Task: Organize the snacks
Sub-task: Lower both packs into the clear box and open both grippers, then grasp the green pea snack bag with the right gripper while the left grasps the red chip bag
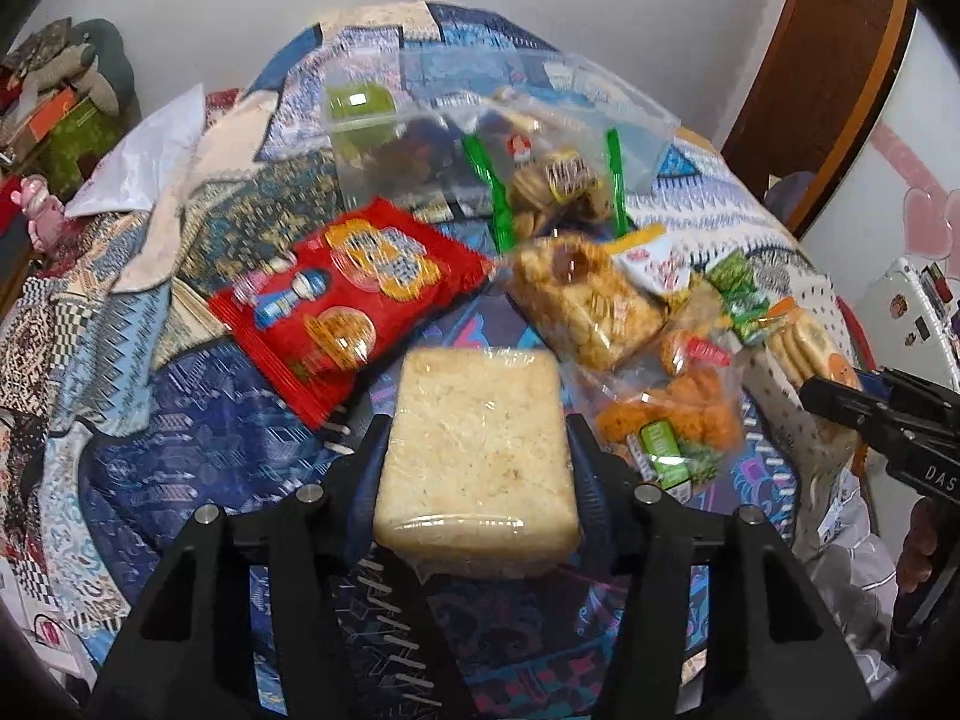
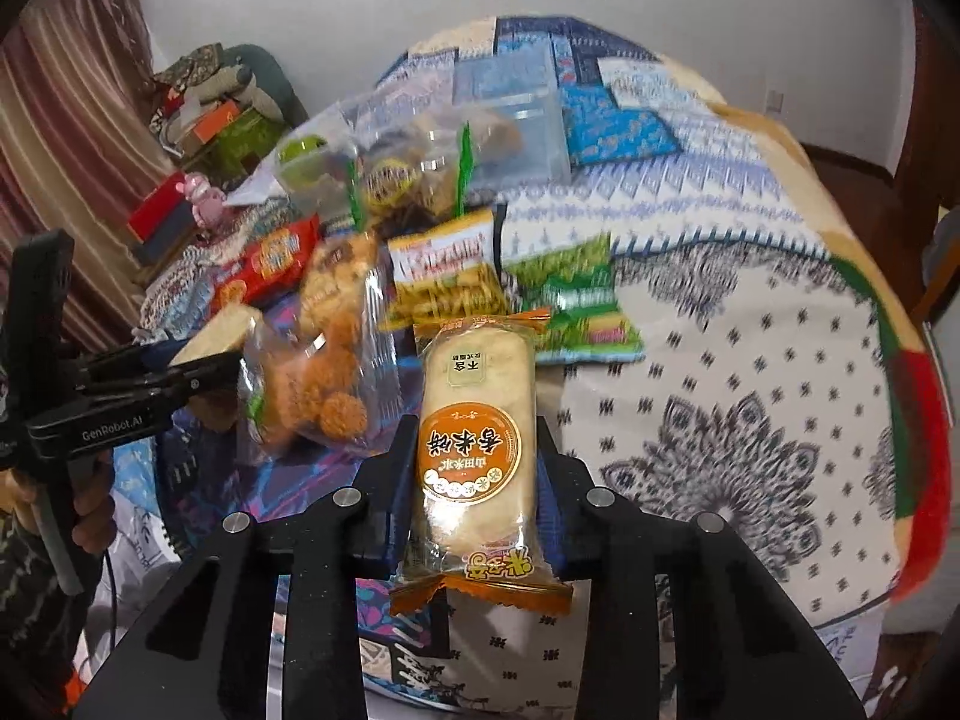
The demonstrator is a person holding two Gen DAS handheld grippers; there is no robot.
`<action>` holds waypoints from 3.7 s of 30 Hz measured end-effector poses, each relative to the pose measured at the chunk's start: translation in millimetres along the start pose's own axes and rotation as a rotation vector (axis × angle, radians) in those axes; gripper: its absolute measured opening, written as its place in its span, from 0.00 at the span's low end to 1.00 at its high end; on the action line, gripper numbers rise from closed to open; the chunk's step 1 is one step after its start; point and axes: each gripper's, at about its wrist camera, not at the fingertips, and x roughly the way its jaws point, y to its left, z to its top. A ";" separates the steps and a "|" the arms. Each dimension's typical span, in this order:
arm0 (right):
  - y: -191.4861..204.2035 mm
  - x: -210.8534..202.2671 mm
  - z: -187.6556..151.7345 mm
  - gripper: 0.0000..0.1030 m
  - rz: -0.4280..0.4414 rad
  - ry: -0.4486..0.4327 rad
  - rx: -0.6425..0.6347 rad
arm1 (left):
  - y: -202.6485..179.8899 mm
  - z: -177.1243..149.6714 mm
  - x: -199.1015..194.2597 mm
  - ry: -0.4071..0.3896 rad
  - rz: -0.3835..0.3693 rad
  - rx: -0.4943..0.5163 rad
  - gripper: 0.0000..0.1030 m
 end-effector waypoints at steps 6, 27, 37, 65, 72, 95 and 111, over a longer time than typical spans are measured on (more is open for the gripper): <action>4.4 -13.7 23.1 0.30 0.004 -0.071 -0.013 | 5.1 19.3 -23.7 -0.077 0.006 -0.008 0.54; 20.3 0.0 142.8 0.30 0.011 -0.234 -0.106 | 7.3 143.2 -29.6 -0.232 -0.017 0.007 0.54; 12.9 40.7 184.7 0.30 0.031 -0.232 -0.094 | 8.7 181.8 22.0 -0.203 -0.034 -0.001 0.54; 5.1 101.3 203.0 0.40 0.033 -0.111 -0.112 | 6.0 208.6 61.9 -0.173 -0.008 0.012 0.54; 3.4 64.3 192.2 0.43 0.008 -0.149 -0.122 | 14.7 189.8 25.6 -0.176 0.020 0.018 0.55; -49.5 30.6 82.6 0.48 -0.094 -0.018 0.045 | 72.8 88.8 71.1 0.046 0.048 0.026 0.64; -44.1 49.2 48.1 0.49 -0.056 0.051 0.044 | 44.7 48.7 47.7 0.086 -0.031 0.025 0.77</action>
